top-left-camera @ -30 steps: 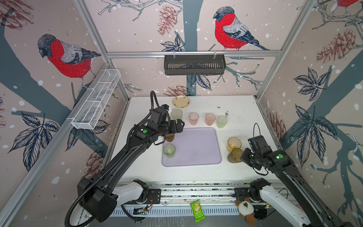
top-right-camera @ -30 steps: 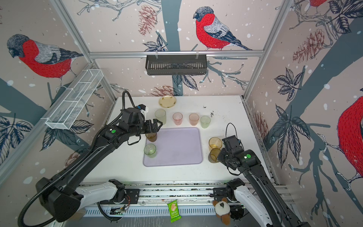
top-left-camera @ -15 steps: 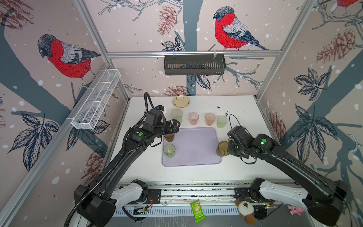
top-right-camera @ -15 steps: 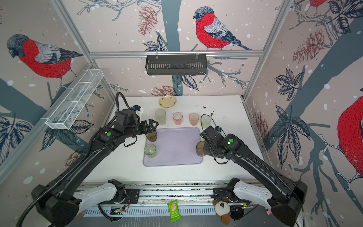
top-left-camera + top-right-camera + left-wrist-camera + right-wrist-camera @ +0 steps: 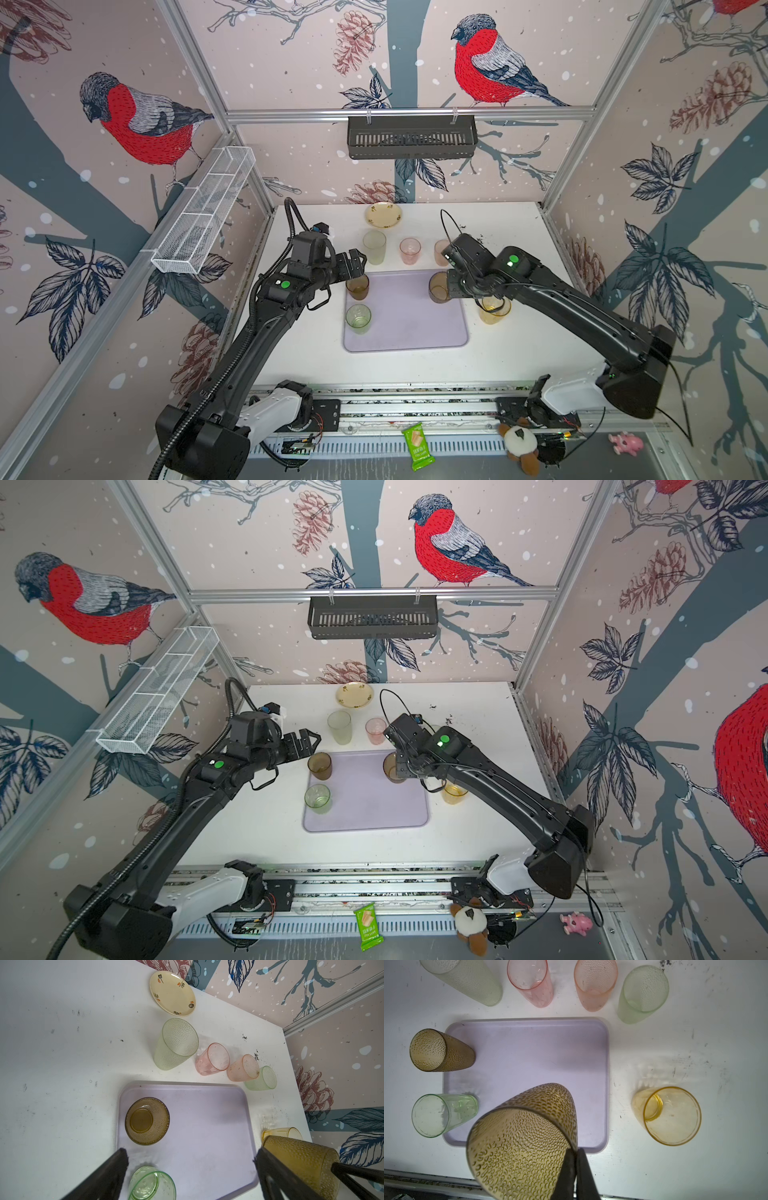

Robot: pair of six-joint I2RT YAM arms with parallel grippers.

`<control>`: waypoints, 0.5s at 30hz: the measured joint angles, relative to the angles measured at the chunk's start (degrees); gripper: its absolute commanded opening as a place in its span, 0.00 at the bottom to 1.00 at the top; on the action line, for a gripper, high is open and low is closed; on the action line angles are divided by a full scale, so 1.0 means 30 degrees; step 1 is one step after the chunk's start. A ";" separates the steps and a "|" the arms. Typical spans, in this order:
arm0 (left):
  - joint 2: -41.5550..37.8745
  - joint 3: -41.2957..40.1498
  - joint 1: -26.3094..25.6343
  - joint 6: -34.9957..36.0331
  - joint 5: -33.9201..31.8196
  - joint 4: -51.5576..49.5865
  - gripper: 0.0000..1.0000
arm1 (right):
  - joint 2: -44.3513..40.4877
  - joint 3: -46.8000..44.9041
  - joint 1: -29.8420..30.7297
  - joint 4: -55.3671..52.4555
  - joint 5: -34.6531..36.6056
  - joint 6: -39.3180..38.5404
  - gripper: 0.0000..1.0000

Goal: Place the glasses into the tray
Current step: Place the glass on the tray.

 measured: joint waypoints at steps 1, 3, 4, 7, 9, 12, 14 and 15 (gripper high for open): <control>0.0000 0.0000 0.0131 0.0000 0.0000 -0.0102 0.96 | 0.0481 0.0503 0.0000 0.0073 -0.0007 -0.0350 0.03; -0.0066 -0.0007 0.0350 0.0000 -0.0022 -0.0299 0.96 | 0.1384 0.1399 -0.0022 0.0029 -0.0007 -0.1107 0.03; -0.0153 -0.0044 0.0503 0.0000 -0.0015 -0.0415 0.96 | 0.1872 0.1880 -0.0036 0.0036 -0.0022 -0.1399 0.03; -0.0503 -0.0233 0.1129 0.0000 0.0073 -0.0605 0.96 | 0.3359 0.3242 -0.0168 0.0015 -0.0117 -0.2499 0.03; -0.0714 -0.0313 0.1639 -0.0007 0.0255 -0.0794 0.96 | 0.4452 0.4240 -0.0299 -0.0044 -0.0313 -0.3191 0.03; -0.0991 -0.0393 0.2441 -0.0007 0.0408 -0.0889 0.96 | 0.6003 0.5763 -0.0452 -0.0204 -0.0525 -0.4167 0.03; -0.1049 -0.0437 0.2863 -0.0007 0.0423 -0.0903 0.96 | 0.7023 0.6914 -0.0561 -0.0313 -0.0656 -0.4692 0.03; -0.1056 -0.0474 0.2994 -0.0007 0.0430 -0.0903 0.96 | 0.7461 0.7417 -0.0568 -0.0335 -0.0758 -0.4918 0.03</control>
